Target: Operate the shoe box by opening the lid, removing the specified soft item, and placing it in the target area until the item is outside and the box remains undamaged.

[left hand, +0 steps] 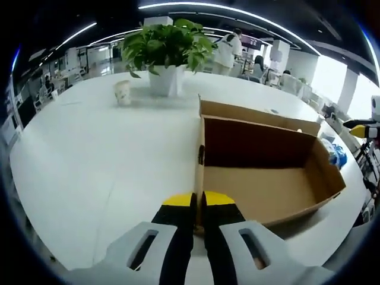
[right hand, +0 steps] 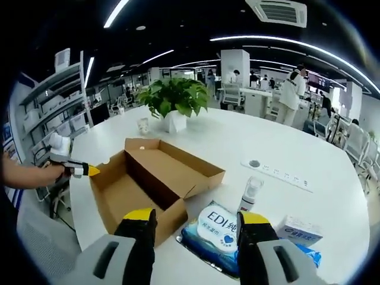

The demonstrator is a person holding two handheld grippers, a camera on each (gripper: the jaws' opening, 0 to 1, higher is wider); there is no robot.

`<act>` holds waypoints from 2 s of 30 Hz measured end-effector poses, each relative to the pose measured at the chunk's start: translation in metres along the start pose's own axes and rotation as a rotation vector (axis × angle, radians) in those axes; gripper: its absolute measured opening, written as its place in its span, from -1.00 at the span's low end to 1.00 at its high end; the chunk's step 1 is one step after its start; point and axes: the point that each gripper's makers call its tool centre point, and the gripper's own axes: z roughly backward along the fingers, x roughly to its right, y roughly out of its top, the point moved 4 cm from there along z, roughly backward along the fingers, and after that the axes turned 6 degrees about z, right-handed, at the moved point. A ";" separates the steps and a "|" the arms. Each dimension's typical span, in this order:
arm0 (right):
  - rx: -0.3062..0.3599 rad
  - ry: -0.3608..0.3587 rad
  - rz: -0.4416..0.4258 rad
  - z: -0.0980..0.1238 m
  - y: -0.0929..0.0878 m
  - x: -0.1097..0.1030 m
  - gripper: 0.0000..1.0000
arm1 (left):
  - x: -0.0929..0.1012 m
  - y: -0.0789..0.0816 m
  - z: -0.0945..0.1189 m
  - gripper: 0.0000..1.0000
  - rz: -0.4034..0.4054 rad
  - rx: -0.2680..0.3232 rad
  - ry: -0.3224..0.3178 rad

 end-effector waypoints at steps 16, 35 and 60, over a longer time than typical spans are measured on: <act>-0.058 0.004 -0.078 -0.049 0.026 0.022 -0.08 | -0.001 0.001 -0.001 -0.95 0.031 -0.003 0.016; -0.129 0.040 -0.089 -0.103 0.039 0.035 -0.15 | -0.002 0.002 -0.003 -0.95 0.030 -0.006 0.025; -0.194 0.029 -0.122 -0.150 0.040 0.051 -0.25 | -0.002 0.004 -0.006 -0.96 0.015 -0.022 0.026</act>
